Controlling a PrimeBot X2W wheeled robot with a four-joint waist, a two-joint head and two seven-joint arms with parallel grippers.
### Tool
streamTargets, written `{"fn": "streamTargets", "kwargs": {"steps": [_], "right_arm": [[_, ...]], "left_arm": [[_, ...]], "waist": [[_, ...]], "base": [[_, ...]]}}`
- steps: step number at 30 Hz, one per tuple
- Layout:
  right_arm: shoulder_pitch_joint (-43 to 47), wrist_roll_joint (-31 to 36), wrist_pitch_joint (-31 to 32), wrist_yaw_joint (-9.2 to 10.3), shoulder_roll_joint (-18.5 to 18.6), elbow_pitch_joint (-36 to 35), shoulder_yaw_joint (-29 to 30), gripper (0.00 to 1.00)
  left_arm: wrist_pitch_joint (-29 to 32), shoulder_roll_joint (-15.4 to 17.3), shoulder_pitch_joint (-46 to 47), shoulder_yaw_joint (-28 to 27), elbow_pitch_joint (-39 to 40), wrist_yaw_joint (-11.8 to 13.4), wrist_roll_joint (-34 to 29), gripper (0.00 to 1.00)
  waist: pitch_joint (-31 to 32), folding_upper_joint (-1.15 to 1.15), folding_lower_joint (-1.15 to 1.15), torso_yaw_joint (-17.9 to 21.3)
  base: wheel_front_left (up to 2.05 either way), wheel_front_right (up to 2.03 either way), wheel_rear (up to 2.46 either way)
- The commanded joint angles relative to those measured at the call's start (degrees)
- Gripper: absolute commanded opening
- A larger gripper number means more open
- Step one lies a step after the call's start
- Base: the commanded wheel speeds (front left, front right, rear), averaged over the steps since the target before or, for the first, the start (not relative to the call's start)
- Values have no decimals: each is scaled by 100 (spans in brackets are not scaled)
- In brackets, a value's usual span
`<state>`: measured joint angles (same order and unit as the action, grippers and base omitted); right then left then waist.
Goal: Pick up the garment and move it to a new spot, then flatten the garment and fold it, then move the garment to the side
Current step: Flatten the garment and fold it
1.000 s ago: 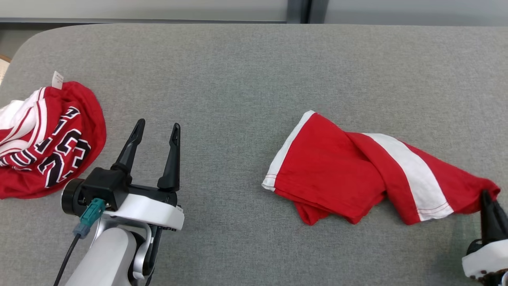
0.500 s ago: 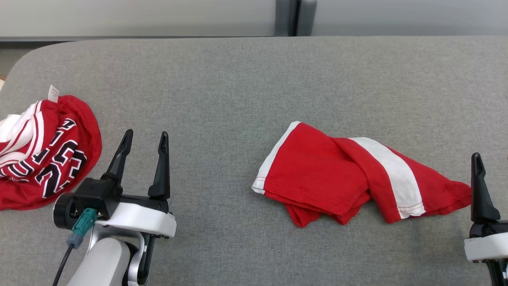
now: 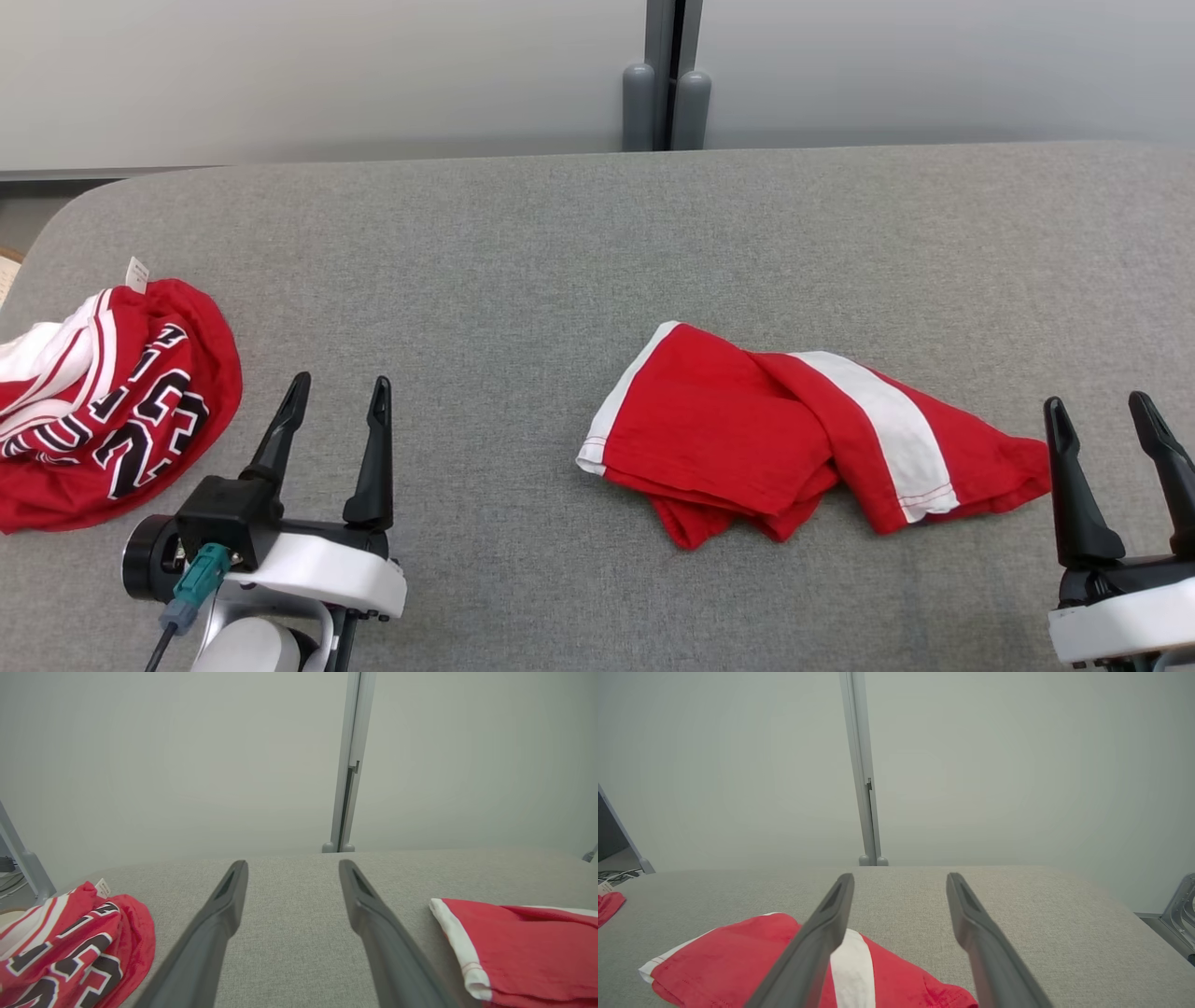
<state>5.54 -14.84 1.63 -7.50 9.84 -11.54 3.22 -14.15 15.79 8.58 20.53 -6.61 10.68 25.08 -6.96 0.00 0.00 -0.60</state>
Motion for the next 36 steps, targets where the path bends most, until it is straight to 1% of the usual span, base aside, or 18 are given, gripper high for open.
{"fn": "streamTargets", "kwargs": {"steps": [1, 9, 11, 13, 15, 18, 22, 25, 29, 30, 33, 34, 35, 36], "right_arm": [[25, -13, 27, 2, -3, -9, 11, 100], [34, -52, 47, 2, 23, -8, 32, 100], [18, -46, 52, 2, 31, -12, -8, 100], [-41, 6, 89, 1, 122, -9, -147, 100], [-117, 53, 179, 1, 291, 24, -497, 100], [-236, 144, 361, 2, 634, 153, -1299, 100], [-585, 156, 604, 3, 992, 440, -2432, 100], [-897, 197, 715, 3, 1219, 701, -3038, 100], [-1285, 308, 818, 3, 1424, 1019, -3505, 100], [-1431, 417, 892, 3, 1535, 1156, -3623, 100], [-1546, 527, 948, 4, 1578, 1232, -3663, 100], [-1579, 574, 970, 4, 1590, 1283, -3636, 62], [-1605, 610, 991, 4, 1583, 1305, -3625, 19], [-1626, 630, 1021, 4, 1576, 1335, -3591, 0]], "left_arm": [[2, 49, -30, -3, 29, 61, -24, 100], [86, 80, -30, 47, 176, 128, -53, 100], [121, 93, 7, 54, 206, 144, -74, 100], [144, 106, 57, 69, 252, 166, -97, 100], [163, 93, 121, 90, 303, 176, -108, 100], [189, 59, 224, 145, 358, 177, -147, 100], [152, -34, 385, 216, 362, 159, -184, 100], [119, -136, 516, 282, 324, 118, -199, 100], [51, -243, 641, 304, 233, 90, -178, 100], [26, -289, 684, 309, 173, 64, -176, 100], [-3, -308, 737, 300, 133, 45, -182, 100], [-11, -313, 749, 292, 109, 47, -185, 100], [-25, -320, 751, 286, 86, 48, -191, 100], [-39, -326, 751, 280, 67, 42, -198, 100]], "waist": [[-1, 0, 0, 3], [-15, 0, 0, -24], [-42, 0, 0, -38], [-96, 0, 0, -54], [-172, 0, 0, -85], [-311, 0, 0, -193], [-490, 0, 0, -393], [-621, 0, 0, -554], [-748, 0, 0, -693], [-787, 0, 0, -730], [-816, 0, 0, -742], [-824, 0, 0, -741], [-830, 0, 0, -738], [-836, 0, 0, -731]], "base": [[0, 0, 0], [0, 0, 0], [0, 0, 0], [0, 0, 0], [0, 0, 0], [0, 0, 0], [0, 0, 0], [0, 0, 0], [0, 0, 0], [0, 0, 0], [0, 0, 0], [0, 0, 0], [0, 0, 0], [0, 0, 0]]}}
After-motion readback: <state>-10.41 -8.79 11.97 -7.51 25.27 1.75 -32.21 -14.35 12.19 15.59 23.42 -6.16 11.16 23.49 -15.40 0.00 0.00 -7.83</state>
